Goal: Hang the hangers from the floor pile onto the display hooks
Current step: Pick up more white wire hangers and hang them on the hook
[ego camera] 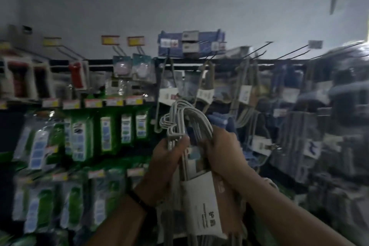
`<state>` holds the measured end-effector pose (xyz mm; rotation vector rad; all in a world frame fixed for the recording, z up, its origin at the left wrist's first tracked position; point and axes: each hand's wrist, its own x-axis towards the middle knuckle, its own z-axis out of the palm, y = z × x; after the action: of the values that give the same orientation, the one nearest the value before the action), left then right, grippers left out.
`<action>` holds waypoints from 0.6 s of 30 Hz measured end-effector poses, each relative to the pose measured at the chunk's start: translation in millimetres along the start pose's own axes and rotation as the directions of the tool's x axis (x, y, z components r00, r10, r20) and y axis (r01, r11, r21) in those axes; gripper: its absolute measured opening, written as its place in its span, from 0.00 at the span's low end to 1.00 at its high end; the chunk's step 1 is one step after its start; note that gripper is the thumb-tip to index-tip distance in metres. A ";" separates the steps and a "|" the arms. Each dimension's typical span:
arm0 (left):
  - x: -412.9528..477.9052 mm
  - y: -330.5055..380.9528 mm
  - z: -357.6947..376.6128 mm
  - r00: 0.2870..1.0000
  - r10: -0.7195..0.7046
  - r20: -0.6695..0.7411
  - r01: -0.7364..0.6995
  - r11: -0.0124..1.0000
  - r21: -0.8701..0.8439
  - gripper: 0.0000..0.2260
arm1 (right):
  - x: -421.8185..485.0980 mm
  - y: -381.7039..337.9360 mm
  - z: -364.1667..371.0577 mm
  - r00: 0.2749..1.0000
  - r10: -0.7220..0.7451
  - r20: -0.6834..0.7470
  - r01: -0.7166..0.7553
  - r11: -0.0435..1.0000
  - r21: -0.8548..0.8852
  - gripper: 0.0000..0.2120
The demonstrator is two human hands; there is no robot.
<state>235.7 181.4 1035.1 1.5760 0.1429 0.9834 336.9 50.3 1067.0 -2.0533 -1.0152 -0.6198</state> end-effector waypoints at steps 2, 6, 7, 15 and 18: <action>14.3 2.1 44.8 0.999 0.051 -0.007 -0.051 0.997 0.053 0.23 | 7.5 29.0 -30.1 0.998 0.030 -0.047 -0.029 0.999 0.034 0.13; 33.8 2.3 126.5 0.991 0.118 0.064 -0.124 0.988 0.088 0.13 | 32.0 92.6 -88.5 0.997 0.020 -0.079 -0.021 1.000 -0.004 0.18; 39.3 3.2 145.8 0.989 0.129 0.077 -0.137 0.985 0.103 0.12 | 38.6 110.3 -101.0 0.996 0.018 -0.092 -0.018 1.000 -0.001 0.18; 107.5 14.0 248.1 0.985 0.029 0.171 -0.066 0.974 0.218 0.08 | 103.8 244.4 -194.5 0.973 -0.068 -0.219 0.041 0.991 -0.127 0.14; 139.2 12.1 265.6 0.990 0.037 0.136 -0.068 0.970 0.232 0.08 | 137.6 276.1 -213.7 0.974 -0.109 -0.201 0.059 0.970 -0.236 0.13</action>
<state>491.0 58.7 1134.1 1.8655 0.1312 0.9269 621.4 -168.3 1176.9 -2.0921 -0.9444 -1.0203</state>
